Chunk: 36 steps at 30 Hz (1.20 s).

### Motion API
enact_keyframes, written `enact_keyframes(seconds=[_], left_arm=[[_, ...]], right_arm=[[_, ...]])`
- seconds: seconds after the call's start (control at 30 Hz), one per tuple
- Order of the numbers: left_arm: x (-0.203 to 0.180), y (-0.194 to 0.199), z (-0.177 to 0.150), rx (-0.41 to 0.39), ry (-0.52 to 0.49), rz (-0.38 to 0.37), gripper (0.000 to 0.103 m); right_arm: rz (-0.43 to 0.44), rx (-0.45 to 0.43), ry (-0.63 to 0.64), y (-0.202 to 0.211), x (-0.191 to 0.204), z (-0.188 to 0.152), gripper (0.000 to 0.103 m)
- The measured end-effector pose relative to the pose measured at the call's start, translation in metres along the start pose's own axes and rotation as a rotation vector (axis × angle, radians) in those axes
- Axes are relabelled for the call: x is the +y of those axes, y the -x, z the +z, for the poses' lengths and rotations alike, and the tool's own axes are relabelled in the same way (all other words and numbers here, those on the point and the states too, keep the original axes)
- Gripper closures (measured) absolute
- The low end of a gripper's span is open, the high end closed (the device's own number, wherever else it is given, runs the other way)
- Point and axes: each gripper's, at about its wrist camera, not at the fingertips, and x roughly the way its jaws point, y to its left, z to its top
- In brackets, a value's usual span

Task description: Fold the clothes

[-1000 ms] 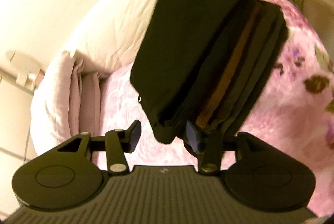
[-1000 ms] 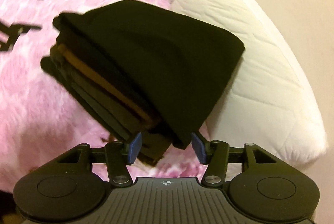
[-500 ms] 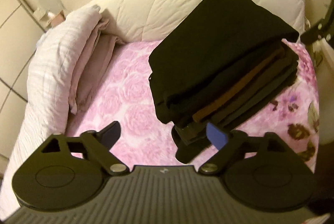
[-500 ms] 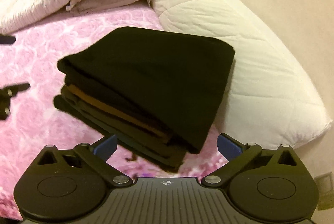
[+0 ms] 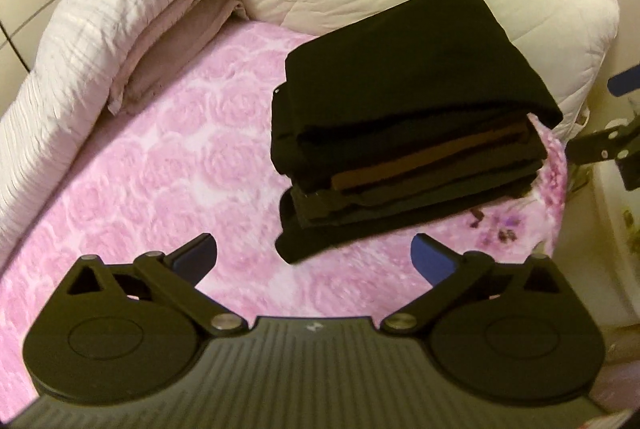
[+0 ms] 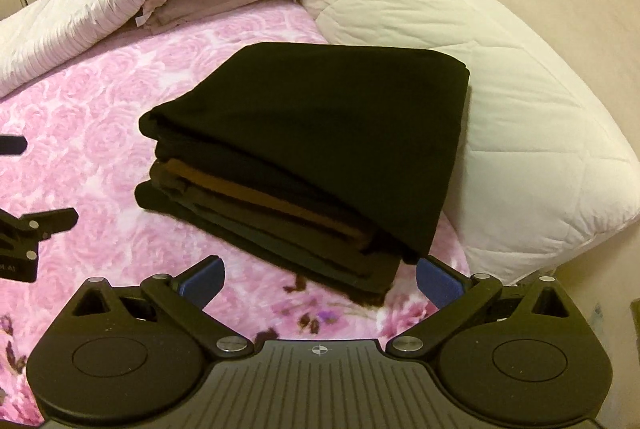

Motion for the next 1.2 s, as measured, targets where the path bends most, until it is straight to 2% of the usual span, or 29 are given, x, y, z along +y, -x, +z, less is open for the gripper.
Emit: enact_keyframes(seconds=[0.17, 0.43, 0.8, 1.2], left_arm=[[0.001, 0.009, -0.006, 0.012, 0.058, -0.055, 0.001], [-0.003, 0.037, -0.017, 0.002, 0.061, -0.129, 0.001], [0.004, 0.073, -0.041, -0.002, 0.080, -0.131, 0.001], [0.005, 0.097, -0.044, -0.043, 0.083, -0.111, 0.001]], right_arm=[[-0.015, -0.031, -0.061, 0.015, 0.002, -0.006, 0.000], [-0.053, -0.071, -0.214, 0.059, 0.011, -0.027, 0.000], [-0.069, -0.105, -0.288, 0.104, 0.041, -0.051, 0.000], [-0.083, -0.157, -0.327, 0.129, 0.051, -0.055, 0.000]])
